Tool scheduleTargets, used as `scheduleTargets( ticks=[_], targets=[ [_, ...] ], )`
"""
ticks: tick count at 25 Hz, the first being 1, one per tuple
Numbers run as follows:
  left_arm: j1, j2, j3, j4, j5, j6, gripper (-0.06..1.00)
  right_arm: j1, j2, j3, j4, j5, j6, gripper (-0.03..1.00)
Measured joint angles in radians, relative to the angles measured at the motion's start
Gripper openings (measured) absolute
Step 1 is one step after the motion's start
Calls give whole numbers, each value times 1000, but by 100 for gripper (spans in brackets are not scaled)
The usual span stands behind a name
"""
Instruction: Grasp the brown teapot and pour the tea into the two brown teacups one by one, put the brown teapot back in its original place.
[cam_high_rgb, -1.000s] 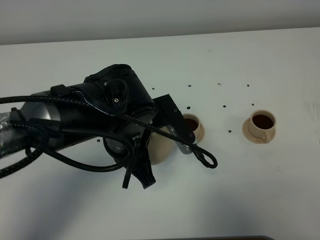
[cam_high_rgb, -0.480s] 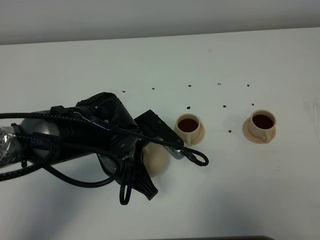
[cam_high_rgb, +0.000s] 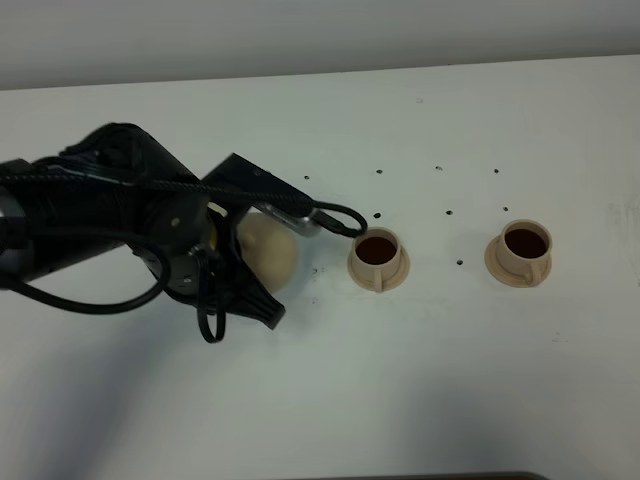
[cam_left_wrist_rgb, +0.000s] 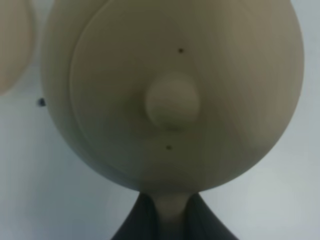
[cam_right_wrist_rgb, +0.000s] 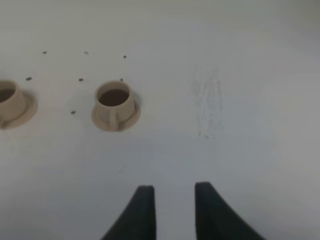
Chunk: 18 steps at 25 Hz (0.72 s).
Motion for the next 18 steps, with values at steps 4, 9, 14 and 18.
scheduleTargets(
  ticks=[4,9,14,18],
  targets=[
    [134,-1,-3,-29,-2,0,13,0,0,0,0,0,0,19],
    [269,-1,-3,-52,-54,0,13,0,0,0,0,0,0,19],
    [342,36,-3,-77,-124,0,13,0,0,0,0,0,0,19],
    [356,90,-15,-92,-186,0,13,0,0,0,0,0,0,19]
  ],
)
